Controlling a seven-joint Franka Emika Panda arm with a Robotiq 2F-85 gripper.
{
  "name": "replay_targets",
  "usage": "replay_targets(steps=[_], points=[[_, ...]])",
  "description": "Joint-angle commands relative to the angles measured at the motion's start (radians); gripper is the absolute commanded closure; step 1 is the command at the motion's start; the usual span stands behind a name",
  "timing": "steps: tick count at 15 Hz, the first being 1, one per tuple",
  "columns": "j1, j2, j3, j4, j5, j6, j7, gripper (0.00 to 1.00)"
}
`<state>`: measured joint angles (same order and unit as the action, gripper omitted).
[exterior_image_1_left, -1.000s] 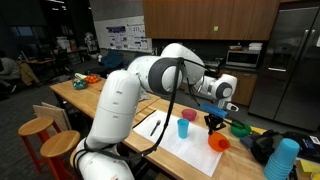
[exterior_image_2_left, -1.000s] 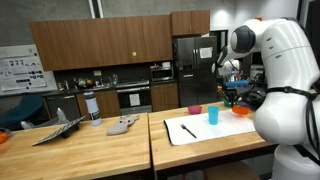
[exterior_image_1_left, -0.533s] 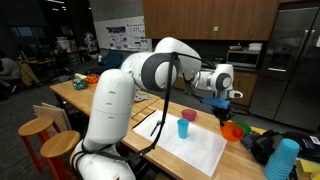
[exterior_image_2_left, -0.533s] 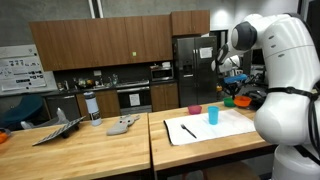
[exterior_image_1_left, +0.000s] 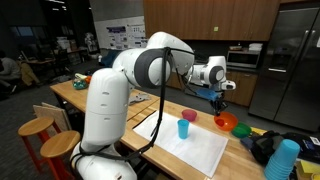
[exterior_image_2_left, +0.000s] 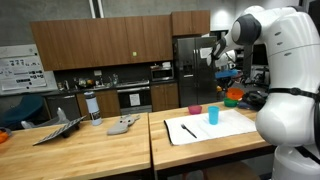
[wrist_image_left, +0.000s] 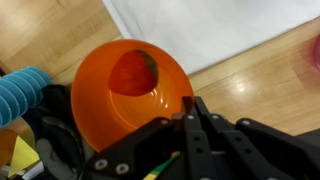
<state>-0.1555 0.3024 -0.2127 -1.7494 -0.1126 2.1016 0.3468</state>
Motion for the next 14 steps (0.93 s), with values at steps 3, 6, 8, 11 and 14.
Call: replay_targets(steps=[3,6,8,11,14], points=[[-0.001,0.011,-0.004,0.003,0.001,-0.002,-0.003,0.96],[-0.002,0.012,-0.005,0.003,0.001,-0.002,-0.003,0.96],[-0.002,0.012,-0.004,0.003,0.001,-0.002,-0.003,0.96],[0.001,0.013,-0.002,0.008,0.002,-0.005,-0.001,0.99],[0.017,0.008,0.008,0.004,0.001,-0.004,0.020,0.99]])
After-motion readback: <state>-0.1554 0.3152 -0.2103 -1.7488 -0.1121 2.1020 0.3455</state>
